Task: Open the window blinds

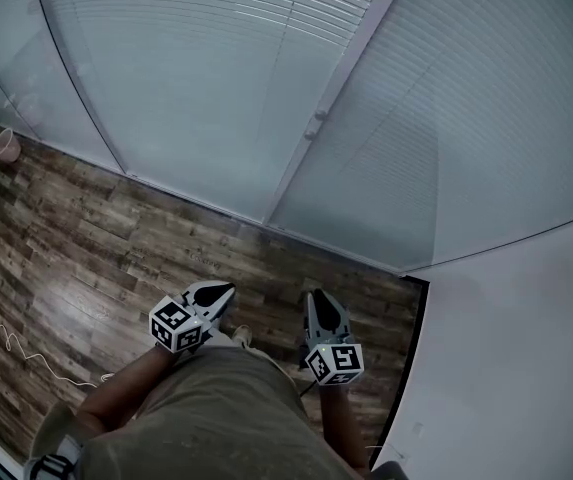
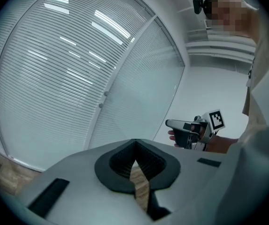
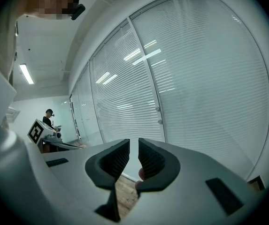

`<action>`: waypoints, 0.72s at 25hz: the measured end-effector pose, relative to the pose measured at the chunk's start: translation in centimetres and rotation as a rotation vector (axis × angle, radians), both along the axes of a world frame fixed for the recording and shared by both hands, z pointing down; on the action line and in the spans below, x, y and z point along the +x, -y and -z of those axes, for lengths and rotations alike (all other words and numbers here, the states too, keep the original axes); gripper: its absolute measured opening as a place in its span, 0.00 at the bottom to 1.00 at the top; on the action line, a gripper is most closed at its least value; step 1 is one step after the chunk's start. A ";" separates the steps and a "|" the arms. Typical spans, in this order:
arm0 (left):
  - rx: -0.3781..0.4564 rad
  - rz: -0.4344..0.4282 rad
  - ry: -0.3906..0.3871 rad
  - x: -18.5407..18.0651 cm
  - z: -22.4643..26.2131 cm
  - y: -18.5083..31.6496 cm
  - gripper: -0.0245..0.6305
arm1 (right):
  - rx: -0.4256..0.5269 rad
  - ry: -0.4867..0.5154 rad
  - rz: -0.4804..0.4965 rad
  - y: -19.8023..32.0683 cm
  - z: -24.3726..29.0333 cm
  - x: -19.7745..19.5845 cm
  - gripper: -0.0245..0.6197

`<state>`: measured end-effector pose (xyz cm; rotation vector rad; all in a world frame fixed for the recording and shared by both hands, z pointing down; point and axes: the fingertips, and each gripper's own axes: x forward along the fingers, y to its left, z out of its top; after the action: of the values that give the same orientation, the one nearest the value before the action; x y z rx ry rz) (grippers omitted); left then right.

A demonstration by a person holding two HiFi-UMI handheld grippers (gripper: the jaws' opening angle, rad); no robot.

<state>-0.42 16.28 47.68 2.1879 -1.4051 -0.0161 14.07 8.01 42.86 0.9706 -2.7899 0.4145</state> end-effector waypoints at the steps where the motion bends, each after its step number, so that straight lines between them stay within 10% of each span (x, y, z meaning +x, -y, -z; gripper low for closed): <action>1: 0.002 -0.002 0.003 -0.6 0.2 0.6 0.06 | 0.005 -0.004 -0.007 0.5 0.2 -0.4 0.11; 18: 0.016 -0.019 -0.025 -9.7 -0.6 1.2 0.06 | 0.010 0.000 -0.048 0.1 -0.5 -8.8 0.11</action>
<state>-10.12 15.06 48.23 2.2066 -1.3758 -0.0478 5.26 7.90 43.34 1.0417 -2.7760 0.4081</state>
